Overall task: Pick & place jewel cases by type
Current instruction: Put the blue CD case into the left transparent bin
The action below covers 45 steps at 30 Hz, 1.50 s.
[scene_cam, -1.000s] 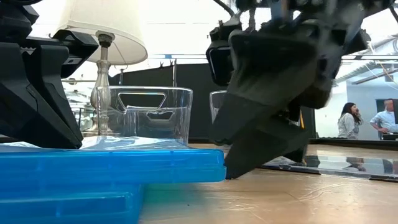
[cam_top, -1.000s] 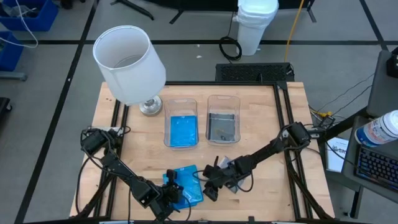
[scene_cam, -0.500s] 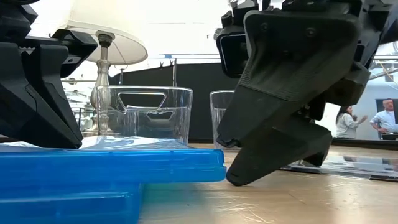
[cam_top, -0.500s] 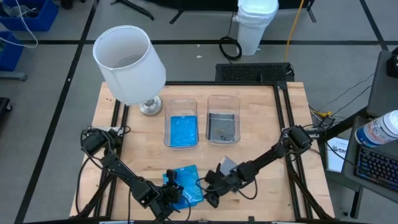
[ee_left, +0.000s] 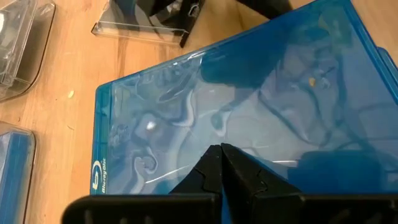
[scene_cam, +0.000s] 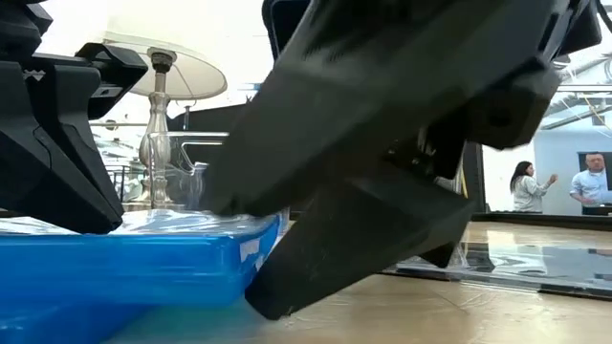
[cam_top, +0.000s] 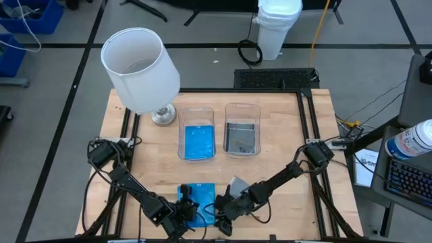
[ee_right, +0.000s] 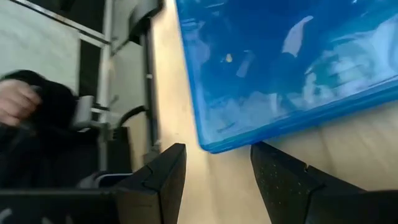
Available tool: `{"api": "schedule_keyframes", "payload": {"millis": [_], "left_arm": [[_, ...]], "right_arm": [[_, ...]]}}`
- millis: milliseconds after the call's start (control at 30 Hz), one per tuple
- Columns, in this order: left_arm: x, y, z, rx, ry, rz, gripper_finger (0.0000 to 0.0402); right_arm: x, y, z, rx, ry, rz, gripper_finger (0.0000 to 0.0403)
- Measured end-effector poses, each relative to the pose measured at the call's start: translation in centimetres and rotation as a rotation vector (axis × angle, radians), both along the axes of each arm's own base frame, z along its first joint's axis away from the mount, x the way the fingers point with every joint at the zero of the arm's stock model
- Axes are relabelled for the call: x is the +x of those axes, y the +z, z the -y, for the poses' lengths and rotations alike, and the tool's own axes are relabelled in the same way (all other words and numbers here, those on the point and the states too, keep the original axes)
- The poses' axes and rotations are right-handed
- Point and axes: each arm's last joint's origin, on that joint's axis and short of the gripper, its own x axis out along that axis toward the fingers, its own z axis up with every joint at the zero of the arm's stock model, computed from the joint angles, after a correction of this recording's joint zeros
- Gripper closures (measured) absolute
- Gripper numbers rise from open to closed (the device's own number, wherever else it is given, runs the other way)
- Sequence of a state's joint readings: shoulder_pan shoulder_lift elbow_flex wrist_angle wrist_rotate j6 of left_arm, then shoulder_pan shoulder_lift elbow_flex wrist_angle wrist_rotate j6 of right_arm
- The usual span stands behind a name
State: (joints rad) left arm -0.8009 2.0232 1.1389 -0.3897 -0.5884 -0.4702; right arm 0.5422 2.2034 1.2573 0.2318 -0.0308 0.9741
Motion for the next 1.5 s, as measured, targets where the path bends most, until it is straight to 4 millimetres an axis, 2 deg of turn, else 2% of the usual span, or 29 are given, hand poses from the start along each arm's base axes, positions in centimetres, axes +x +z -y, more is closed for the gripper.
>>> {"api": "schedule_keyframes", "payload": {"millis": [167,333,500,700,867,967,1033,1200,1333,1500], "left_arm": [[-0.1,0.0,0.1,-0.004,0.003,0.002,0.0386],[-0.2,0.0,0.2,-0.005,0.001,0.003,0.0379],[-0.3,0.0,0.3,-0.001,0.000,0.006,0.0396],[-0.3,0.0,0.3,-0.002,0.001,0.007,0.0381],[-0.3,0.0,0.3,-0.002,0.001,0.007,0.0397],[-0.3,0.0,0.3,-0.004,0.002,0.008,0.0388],[-0.3,0.0,0.3,-0.006,0.005,0.009,0.0382],[-0.3,0.0,0.3,-0.011,0.014,0.011,0.0394],[-0.3,0.0,0.3,-0.009,0.012,0.012,0.0390],[-0.3,0.0,0.3,-0.013,0.017,0.013,0.0384]], "right_arm": [[-1.2,0.2,1.2,-0.127,-0.019,-0.075,0.0232],[-3.2,0.2,2.4,-0.132,-0.067,-0.114,0.0232],[-5.8,-0.2,4.1,-0.140,-0.141,-0.162,0.0232],[-8.3,-0.4,5.6,-0.140,-0.209,-0.193,0.0232],[-10.3,0.5,6.9,-0.173,-0.250,-0.217,0.0232],[-11.7,1.3,7.8,-0.255,-0.279,-0.270,0.0232],[-12.2,2.2,8.0,-0.287,-0.265,-0.239,0.0232],[-11.3,5.7,7.5,-0.289,-0.244,-0.060,0.0232],[-8.8,8.6,5.9,-0.288,-0.165,0.085,0.0232],[-5.1,9.5,3.3,-0.319,0.020,0.151,0.0232]]}}
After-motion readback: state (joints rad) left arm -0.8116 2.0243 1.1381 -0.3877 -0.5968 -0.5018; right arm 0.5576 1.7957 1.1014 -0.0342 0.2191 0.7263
